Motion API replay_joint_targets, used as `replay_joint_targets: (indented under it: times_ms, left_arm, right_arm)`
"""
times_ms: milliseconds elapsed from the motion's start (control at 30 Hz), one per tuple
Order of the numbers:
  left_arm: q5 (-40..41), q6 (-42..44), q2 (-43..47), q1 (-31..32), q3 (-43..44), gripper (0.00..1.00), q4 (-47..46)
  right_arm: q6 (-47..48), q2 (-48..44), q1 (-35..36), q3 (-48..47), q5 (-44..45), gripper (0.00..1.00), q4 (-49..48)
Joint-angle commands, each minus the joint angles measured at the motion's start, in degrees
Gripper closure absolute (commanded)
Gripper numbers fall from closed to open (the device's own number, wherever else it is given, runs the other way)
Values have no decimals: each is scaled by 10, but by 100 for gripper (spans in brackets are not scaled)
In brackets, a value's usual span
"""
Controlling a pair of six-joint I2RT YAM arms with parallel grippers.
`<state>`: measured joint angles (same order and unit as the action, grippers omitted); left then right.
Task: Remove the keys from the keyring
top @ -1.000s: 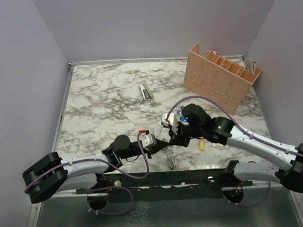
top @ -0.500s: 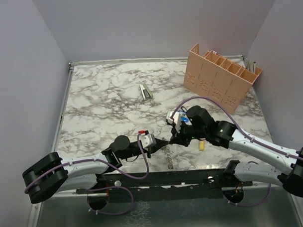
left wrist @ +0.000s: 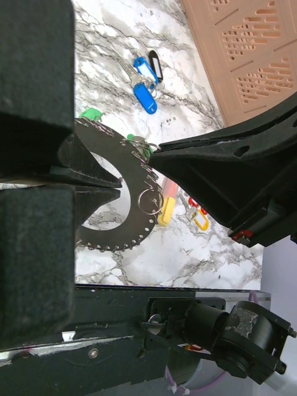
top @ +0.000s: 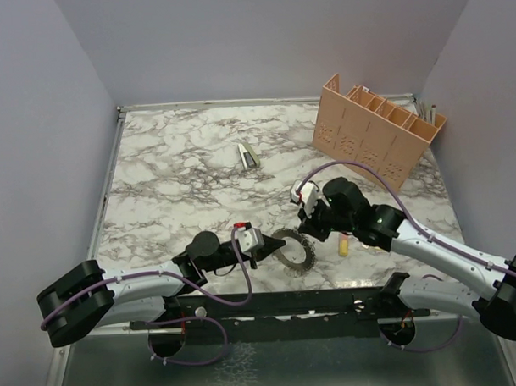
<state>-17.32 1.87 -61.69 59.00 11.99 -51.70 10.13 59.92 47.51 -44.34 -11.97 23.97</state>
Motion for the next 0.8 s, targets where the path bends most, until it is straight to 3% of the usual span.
replay_joint_targets:
  times_ms: [0,200,400,767]
  left_arm:
    - [4,-14,6,2,-9,100,-19]
    - [32,-12,6,2,9,77,-13]
    - [44,13,-16,2,49,65,33]
    - [37,44,-76,2,90,64,52]
  right_arm:
    - [24,-14,-2,-2,-13,100,-8]
    - [68,3,-2,-61,-45,99,50]
    - [95,34,-2,-102,-64,99,97]
    - [98,39,-2,-112,-77,100,102]
